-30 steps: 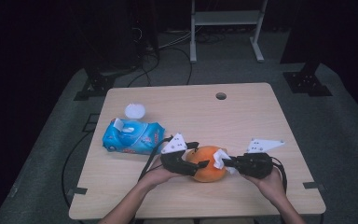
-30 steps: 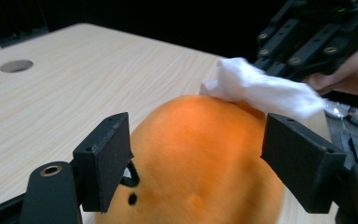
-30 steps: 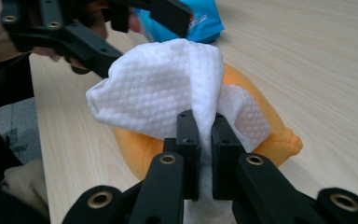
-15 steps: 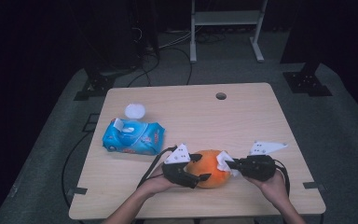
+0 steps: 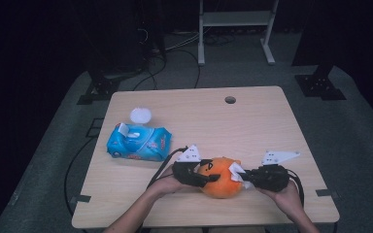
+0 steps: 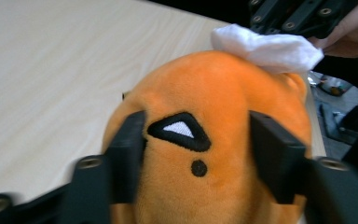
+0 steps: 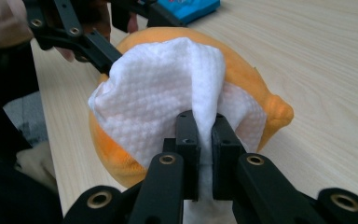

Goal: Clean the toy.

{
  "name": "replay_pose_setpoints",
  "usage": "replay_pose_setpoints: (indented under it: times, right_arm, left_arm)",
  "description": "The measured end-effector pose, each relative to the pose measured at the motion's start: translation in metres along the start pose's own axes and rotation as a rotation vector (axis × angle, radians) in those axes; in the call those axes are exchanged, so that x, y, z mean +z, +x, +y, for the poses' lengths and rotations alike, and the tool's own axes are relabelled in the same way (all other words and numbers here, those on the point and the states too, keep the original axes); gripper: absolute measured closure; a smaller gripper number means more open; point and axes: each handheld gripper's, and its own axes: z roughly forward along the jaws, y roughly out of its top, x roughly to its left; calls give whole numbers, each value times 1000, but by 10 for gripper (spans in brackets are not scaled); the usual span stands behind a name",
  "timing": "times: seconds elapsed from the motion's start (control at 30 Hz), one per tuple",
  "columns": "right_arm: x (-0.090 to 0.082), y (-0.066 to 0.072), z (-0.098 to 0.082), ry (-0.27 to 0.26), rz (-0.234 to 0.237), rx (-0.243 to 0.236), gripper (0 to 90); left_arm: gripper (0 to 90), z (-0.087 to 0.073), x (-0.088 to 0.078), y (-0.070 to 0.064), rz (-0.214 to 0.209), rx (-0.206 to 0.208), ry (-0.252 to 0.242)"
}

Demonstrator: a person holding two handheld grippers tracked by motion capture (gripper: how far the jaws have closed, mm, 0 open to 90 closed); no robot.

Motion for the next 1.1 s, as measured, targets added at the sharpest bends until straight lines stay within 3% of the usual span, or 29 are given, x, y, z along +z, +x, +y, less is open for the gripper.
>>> replay_pose_setpoints:
  times: [0.1,0.33,0.43,0.53,0.63,0.7,0.8,0.83,0.87,0.97,1.0,1.03,1.07,1.1]
  right_arm:
    - [-1,0,2,-24,11,18,839]
    - [2,4,21,-79,-22,-6,840]
    - [10,3,32,-86,-54,-41,840]
    - [24,-2,36,-63,-56,-45,839]
    - [34,-2,35,-41,-44,-55,839]
    - [31,-4,35,-46,-49,-55,839]
    - [16,-14,33,-40,-111,-51,838]
    - [16,-14,33,-40,-111,-51,838]
    - [7,-23,28,-36,-144,-37,838]
    - [-2,-33,23,-32,-181,-20,837]
    - [-12,-44,17,-38,-217,3,837]
    - [-12,-44,17,-38,-217,3,837]
    - [-23,-55,12,-39,-261,18,837]
    - [-23,-55,12,-39,-261,18,837]
  left_arm:
    - [469,2,-3,-4,15,14,-26]
    - [475,15,-19,-2,113,81,-81]
    - [446,12,-23,4,155,85,-90]
    - [415,-3,-17,9,150,51,-47]
    - [376,-10,-18,10,147,30,-74]
    - [339,-8,-20,11,151,21,-75]
    - [304,-5,-24,10,150,27,-83]
    - [304,-4,-26,9,151,29,-82]
    - [278,-3,-27,9,150,25,-88]
    - [261,-1,-34,9,153,18,-91]
    - [239,-1,-36,10,157,16,-92]
    - [239,-1,-39,10,159,12,-90]
    - [224,-3,-46,12,173,6,-91]
    - [219,-3,-46,12,173,6,-91]
